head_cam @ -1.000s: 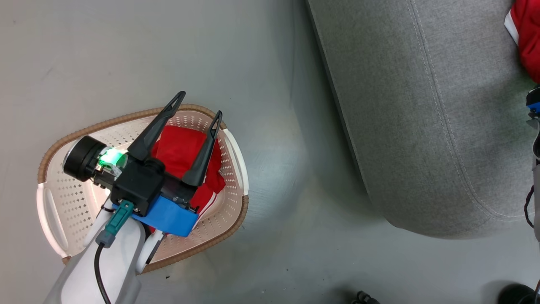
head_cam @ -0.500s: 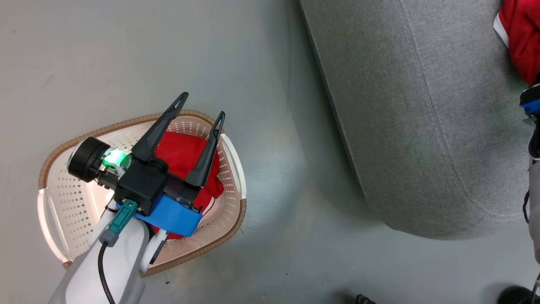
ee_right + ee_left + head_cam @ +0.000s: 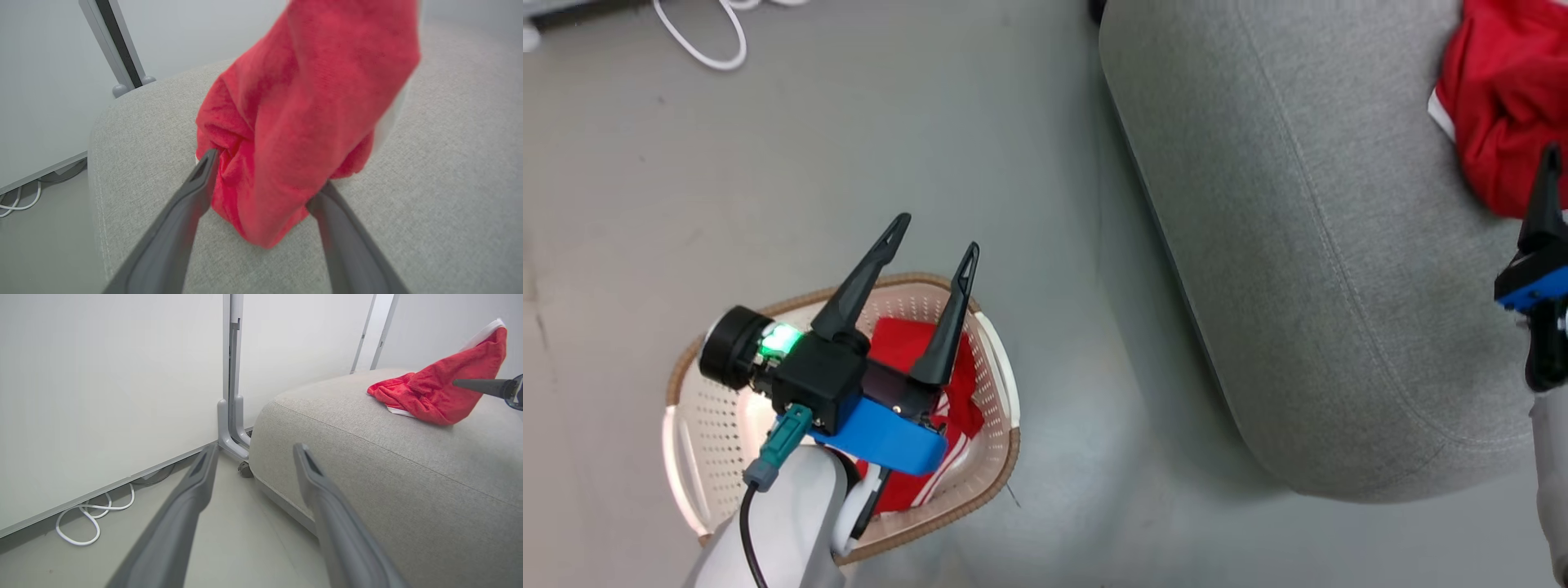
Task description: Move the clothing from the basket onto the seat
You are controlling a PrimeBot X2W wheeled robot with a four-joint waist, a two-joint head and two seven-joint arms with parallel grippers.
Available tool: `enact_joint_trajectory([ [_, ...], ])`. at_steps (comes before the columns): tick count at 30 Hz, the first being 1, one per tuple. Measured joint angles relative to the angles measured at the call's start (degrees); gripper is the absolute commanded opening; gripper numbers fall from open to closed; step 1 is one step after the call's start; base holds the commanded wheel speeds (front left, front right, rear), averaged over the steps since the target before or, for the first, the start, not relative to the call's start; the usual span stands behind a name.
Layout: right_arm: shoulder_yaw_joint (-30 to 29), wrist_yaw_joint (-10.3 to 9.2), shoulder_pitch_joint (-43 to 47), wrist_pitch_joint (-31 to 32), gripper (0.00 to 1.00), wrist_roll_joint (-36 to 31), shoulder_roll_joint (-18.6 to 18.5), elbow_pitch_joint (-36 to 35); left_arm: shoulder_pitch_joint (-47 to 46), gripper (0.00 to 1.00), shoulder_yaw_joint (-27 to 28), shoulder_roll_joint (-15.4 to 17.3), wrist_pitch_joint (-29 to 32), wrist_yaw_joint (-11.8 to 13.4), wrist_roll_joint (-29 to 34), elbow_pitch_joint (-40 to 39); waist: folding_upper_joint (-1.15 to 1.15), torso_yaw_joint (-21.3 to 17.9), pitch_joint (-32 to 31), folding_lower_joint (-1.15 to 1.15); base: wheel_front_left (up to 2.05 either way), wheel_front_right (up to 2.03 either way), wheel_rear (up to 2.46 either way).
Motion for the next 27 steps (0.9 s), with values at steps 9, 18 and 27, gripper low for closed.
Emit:
enact_joint_trajectory([
  [9,2.0,0.00,8.6,0.0,1.00,-0.9,-0.4,-3.3,6.1,1.00,3.3,-3.1,0.0,0.0,-1.1,0.9,0.00,1.2,-8.9,0.00,0.00,0.00,0.00],
  [18,7.3,0.00,20.0,0.0,1.00,-3.6,1.2,-14.0,13.1,1.00,7.5,-6.2,0.0,0.0,-1.7,2.1,0.00,2.7,-17.7,-0.01,0.00,0.00,0.00],
  [27,13.8,0.00,31.6,1.5,1.00,-3.6,3.7,-28.6,18.0,1.00,11.4,-7.6,0.0,0.0,-2.0,3.6,0.00,7.0,-23.7,-0.01,0.00,0.00,0.00],
])
